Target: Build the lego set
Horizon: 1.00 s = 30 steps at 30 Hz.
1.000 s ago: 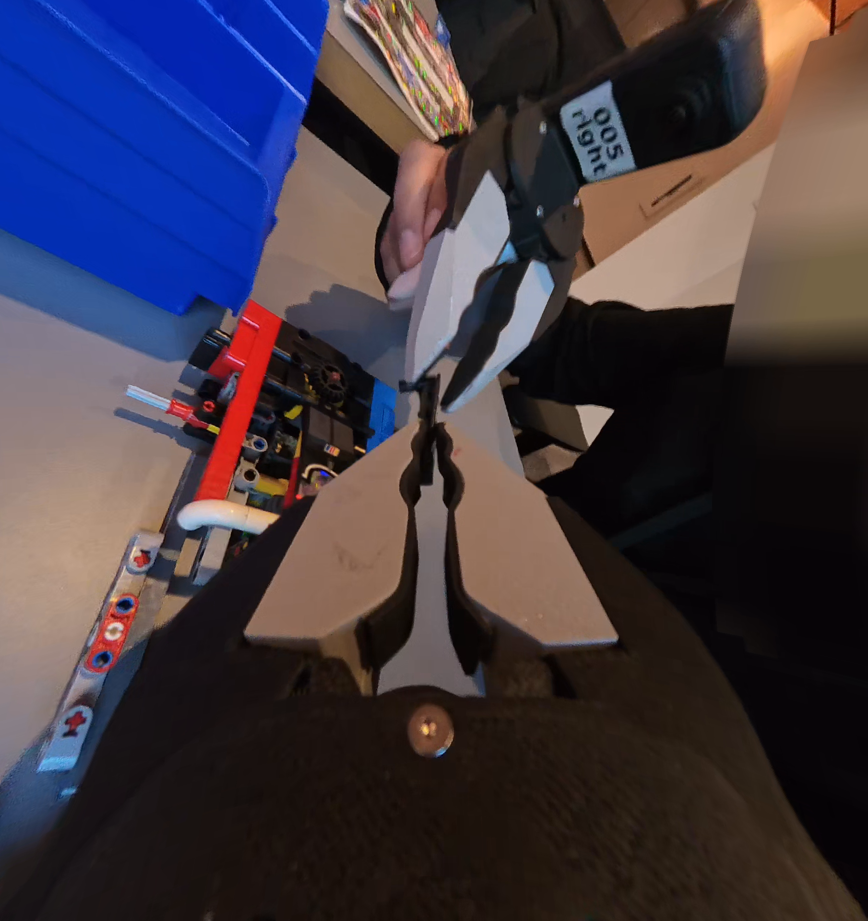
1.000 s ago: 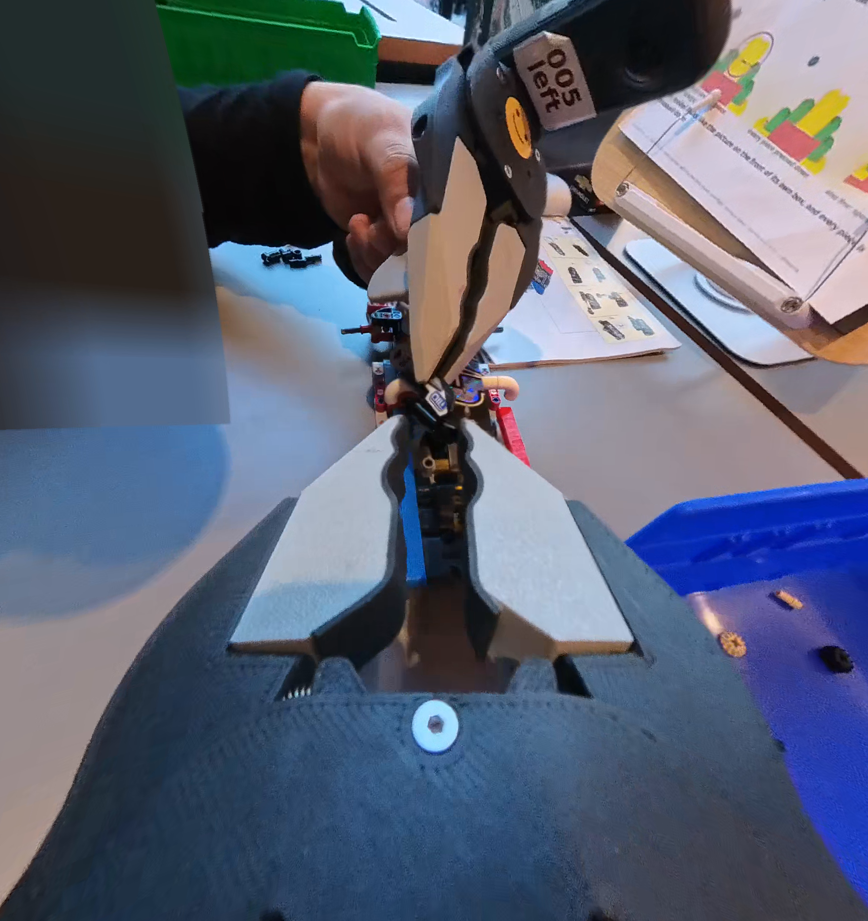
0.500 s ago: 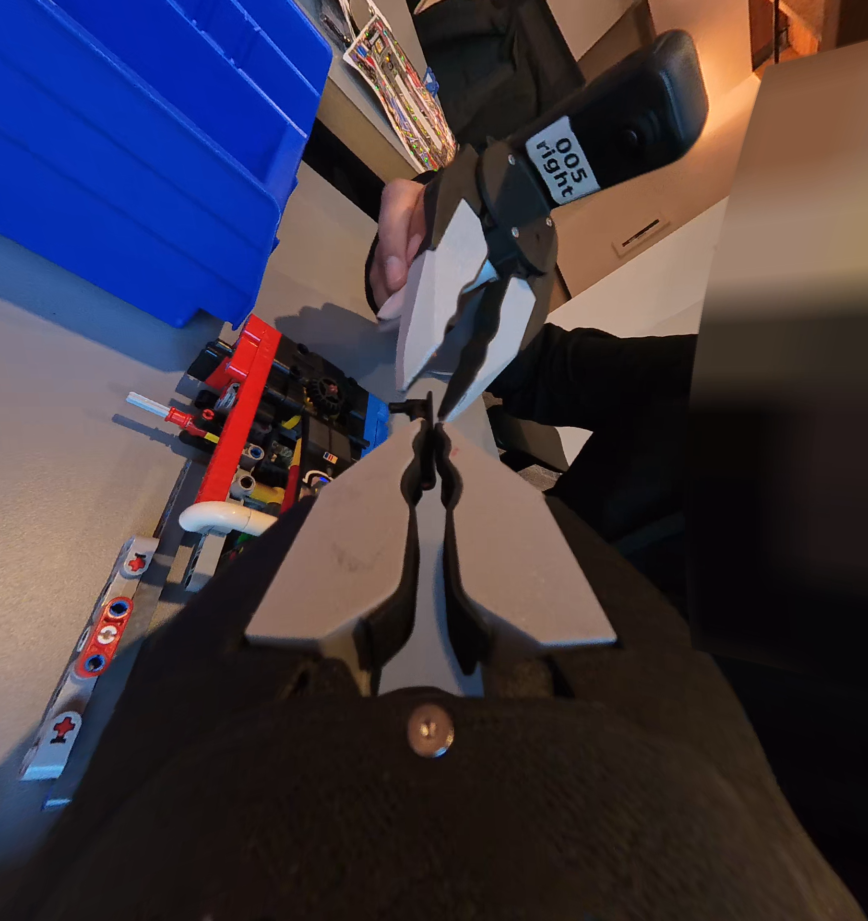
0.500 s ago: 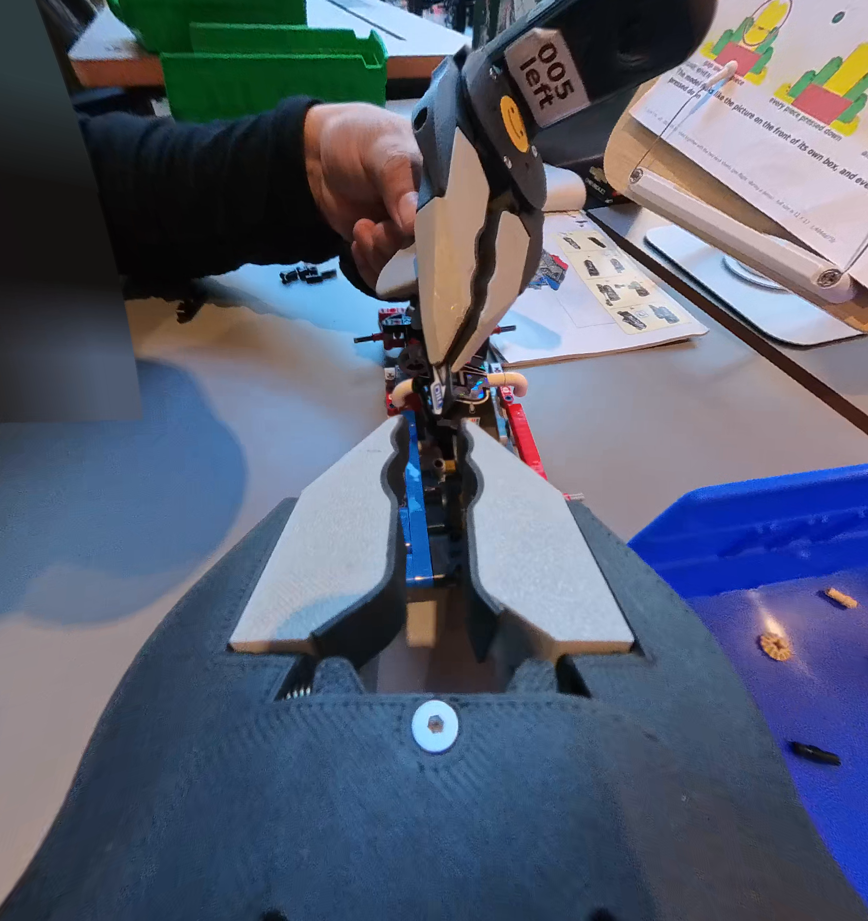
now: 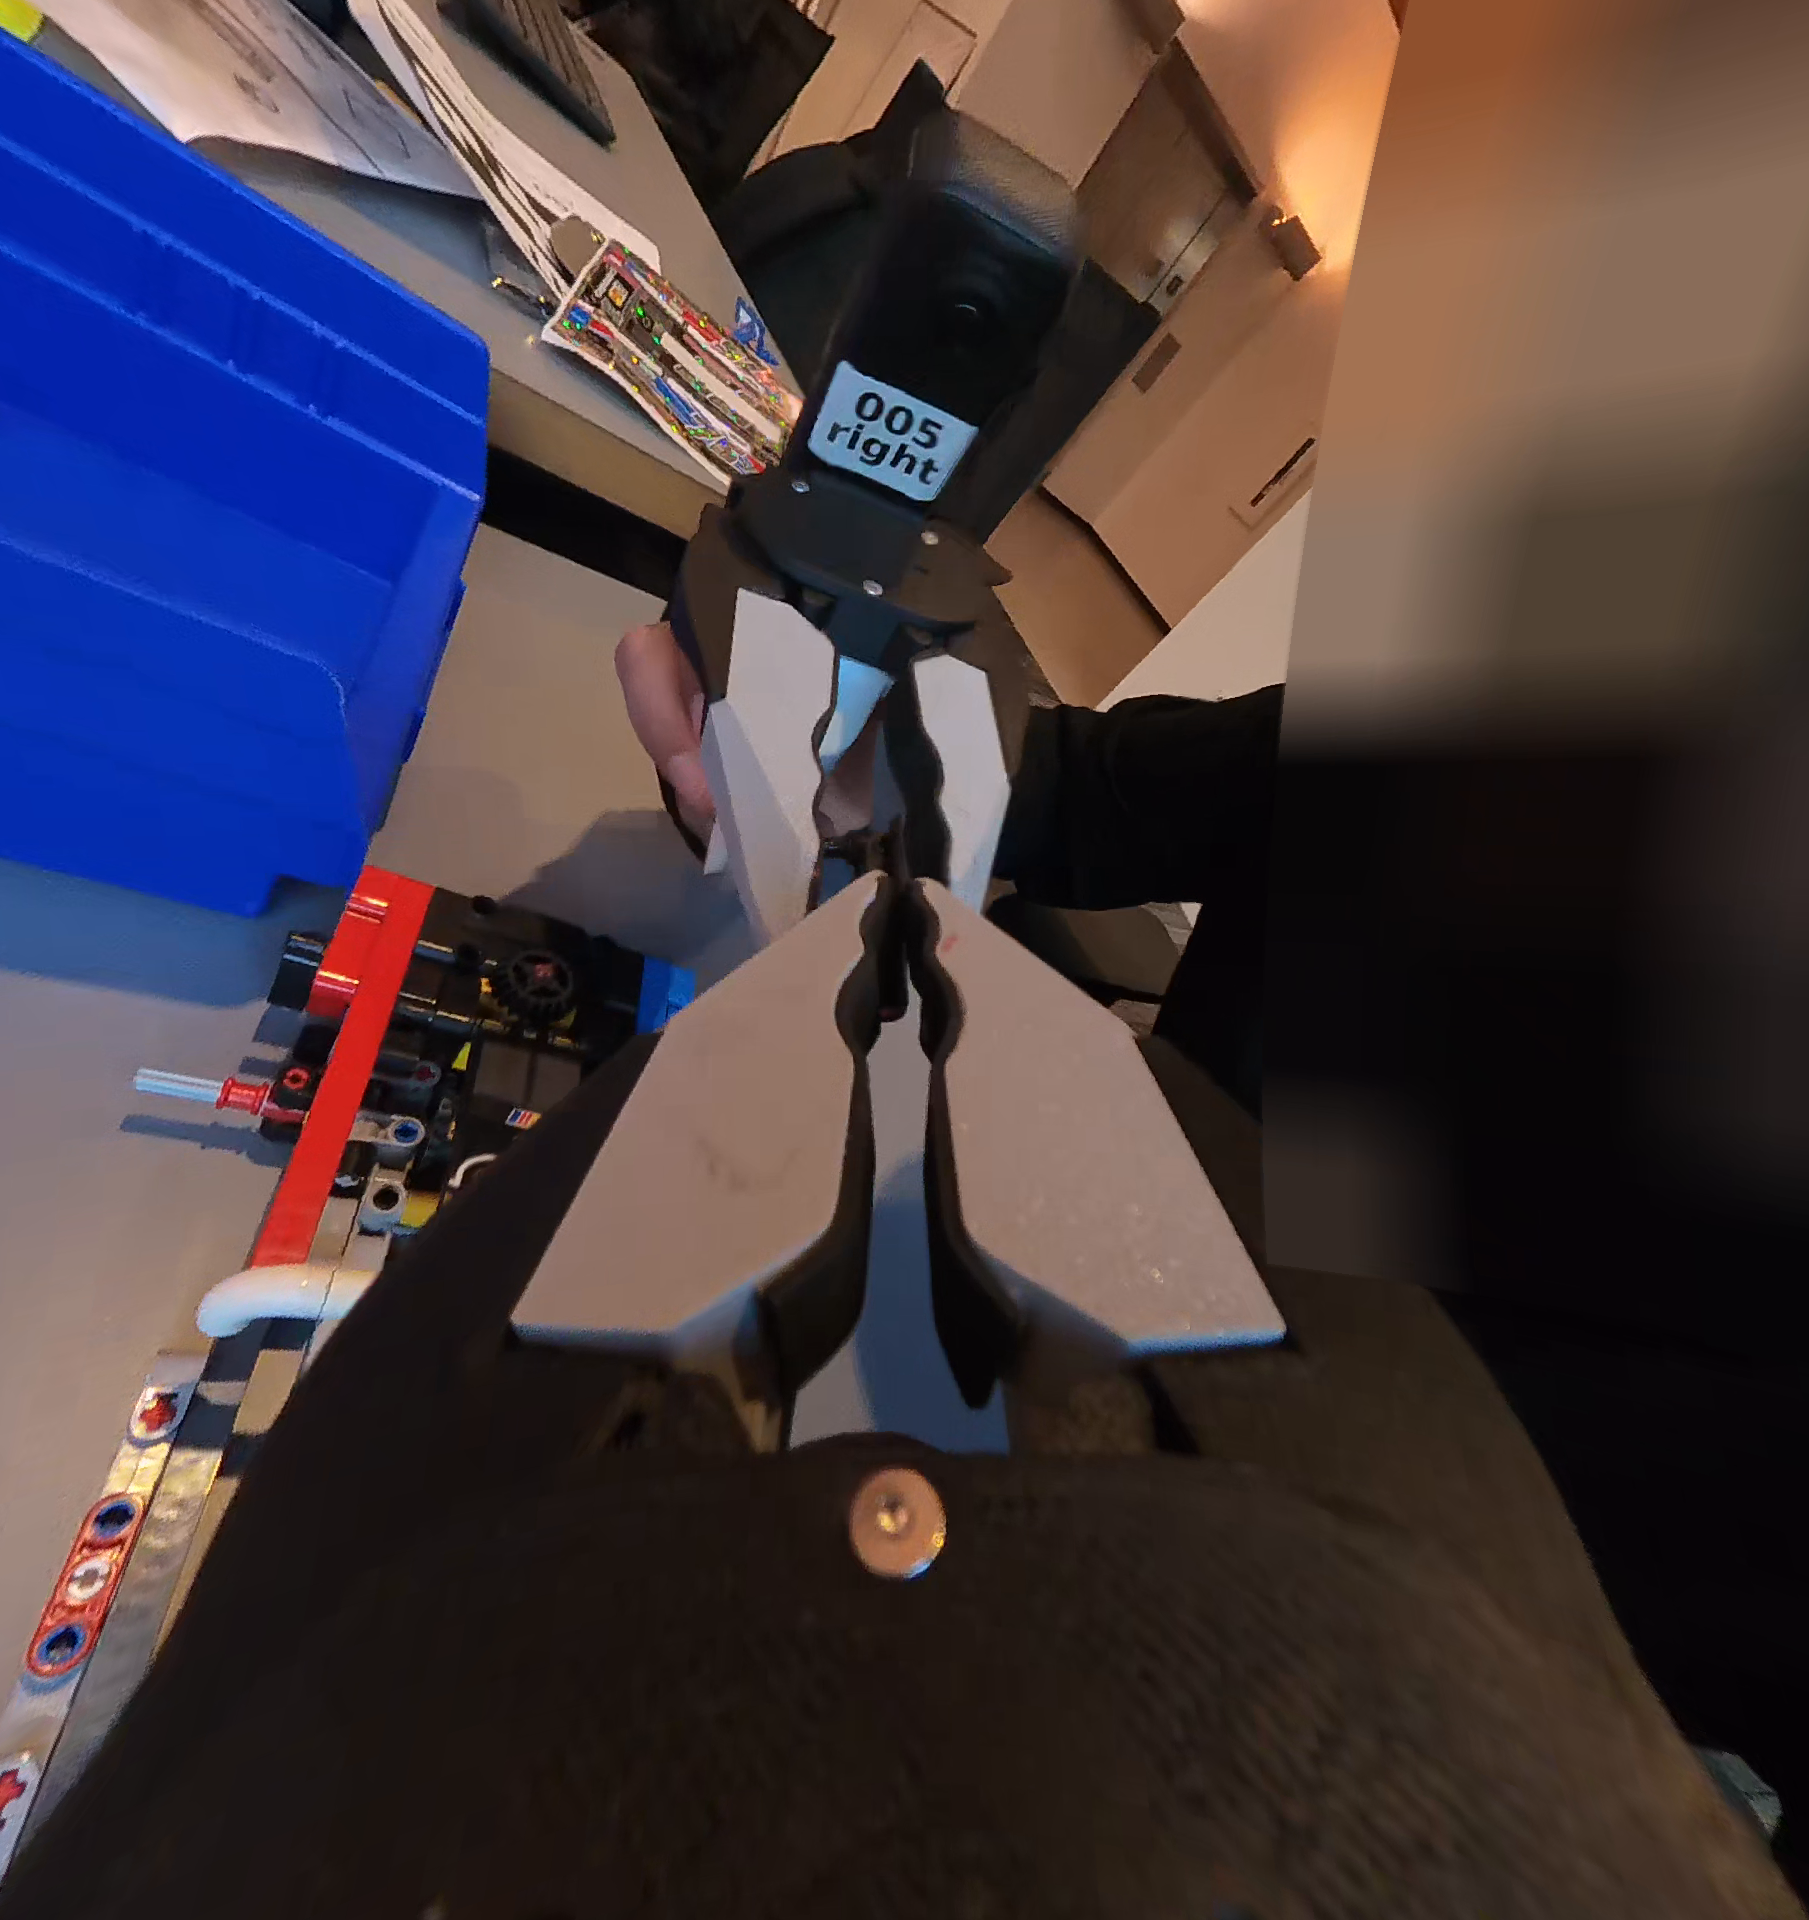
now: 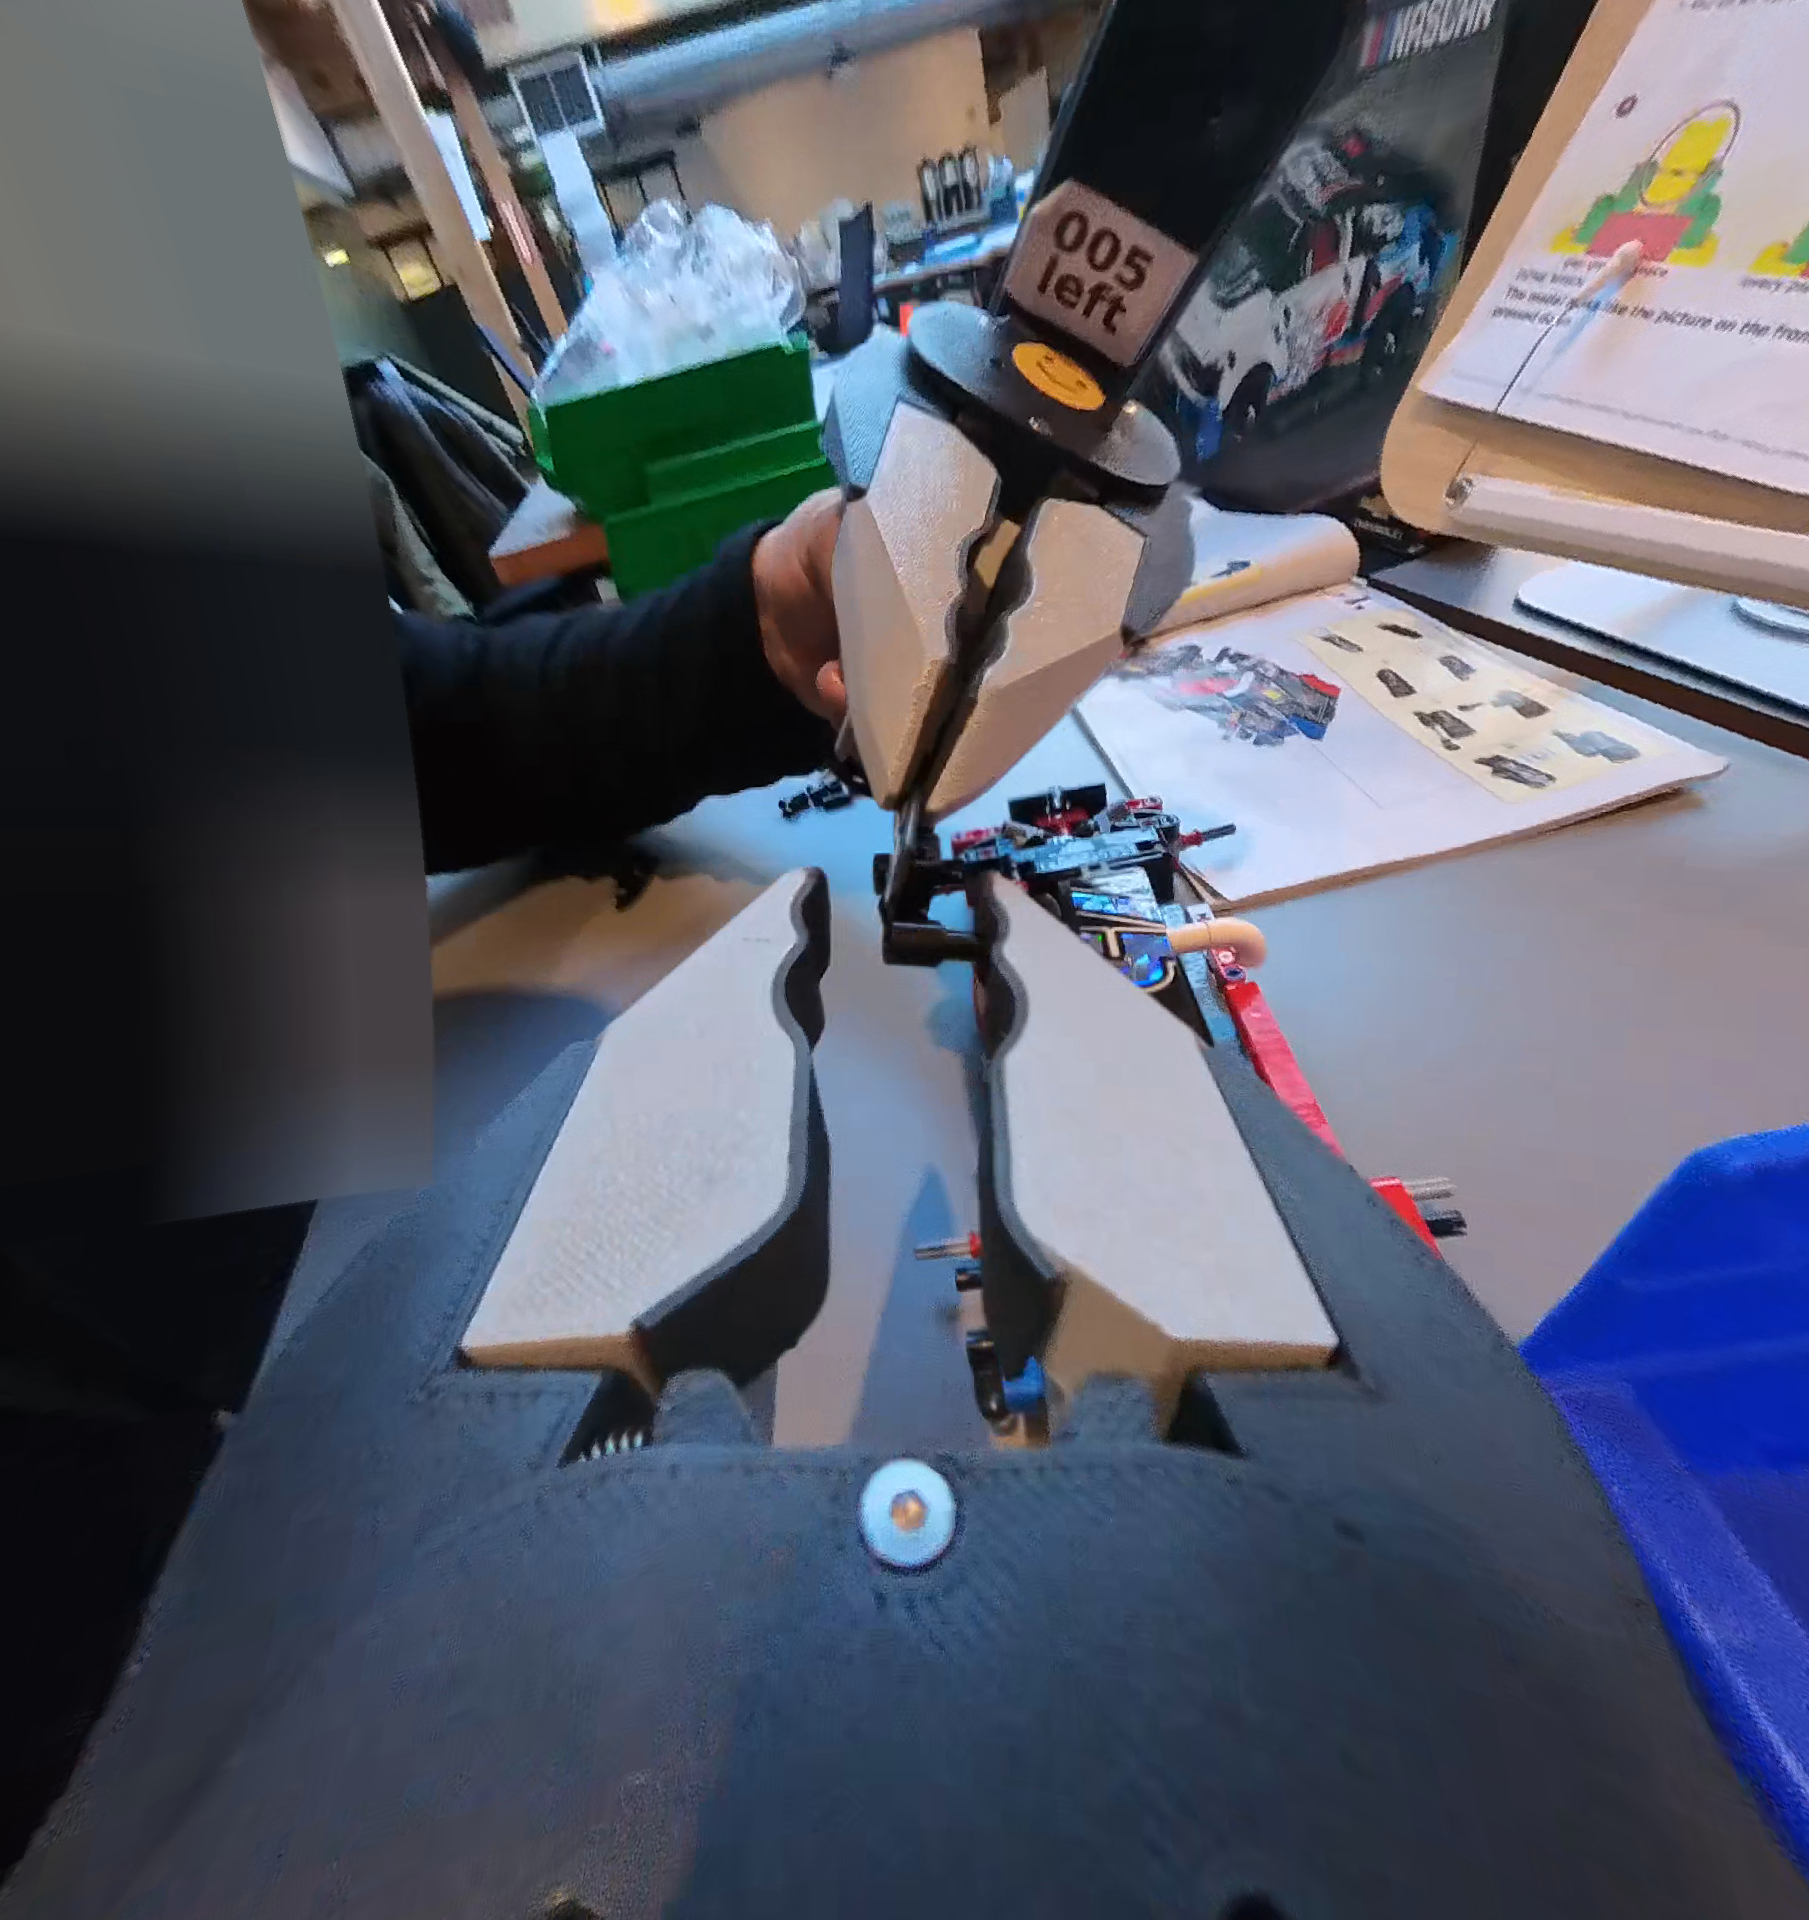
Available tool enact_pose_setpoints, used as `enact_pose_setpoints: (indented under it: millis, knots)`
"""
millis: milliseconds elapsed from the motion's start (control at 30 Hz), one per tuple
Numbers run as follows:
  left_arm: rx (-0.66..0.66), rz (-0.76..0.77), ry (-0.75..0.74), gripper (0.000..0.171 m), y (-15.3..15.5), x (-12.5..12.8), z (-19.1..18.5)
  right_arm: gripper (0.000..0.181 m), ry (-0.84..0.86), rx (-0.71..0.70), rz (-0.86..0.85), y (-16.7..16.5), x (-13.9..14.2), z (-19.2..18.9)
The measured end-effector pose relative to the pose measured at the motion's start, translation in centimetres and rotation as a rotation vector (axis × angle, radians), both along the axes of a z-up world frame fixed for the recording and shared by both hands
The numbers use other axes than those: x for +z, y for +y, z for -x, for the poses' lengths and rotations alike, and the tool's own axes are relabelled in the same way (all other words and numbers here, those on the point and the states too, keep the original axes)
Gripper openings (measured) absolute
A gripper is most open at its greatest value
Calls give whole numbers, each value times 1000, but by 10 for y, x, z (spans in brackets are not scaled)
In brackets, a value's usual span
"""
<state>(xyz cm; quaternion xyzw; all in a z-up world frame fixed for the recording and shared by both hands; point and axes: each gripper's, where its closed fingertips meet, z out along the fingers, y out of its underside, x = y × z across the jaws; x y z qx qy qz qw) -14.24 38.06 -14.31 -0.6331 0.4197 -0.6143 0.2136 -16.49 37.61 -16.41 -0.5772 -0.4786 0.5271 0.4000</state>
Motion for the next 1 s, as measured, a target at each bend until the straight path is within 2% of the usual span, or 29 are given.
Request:
enact_pose_setpoints:
  millis: [100, 300, 600, 700, 800, 1000]
  knots:
    - [6, -17, 12, 0, -1, 0, -1, 16, 14, -24, -7, 4, 3, -2]
    - [79, -98, 52, 0, 4, 2, -5, 16, -7, -100, -98, 13, 3, -5]
    - [193, -191, 27, 0, 9, 13, -8, 18, -32, -337, -347, 28, 15, -9]
    - [158, -250, 14, 0, 3, 16, -9, 16, -7, -289, -370, 21, 19, -10]
    - [151, -321, 47, 0, 5, 14, -6, 28, -33, -215, -397, 17, 15, -14]
    - [155, -297, 44, 0, 7, 15, -2, 20, -31, -185, -361, 22, 15, -24]
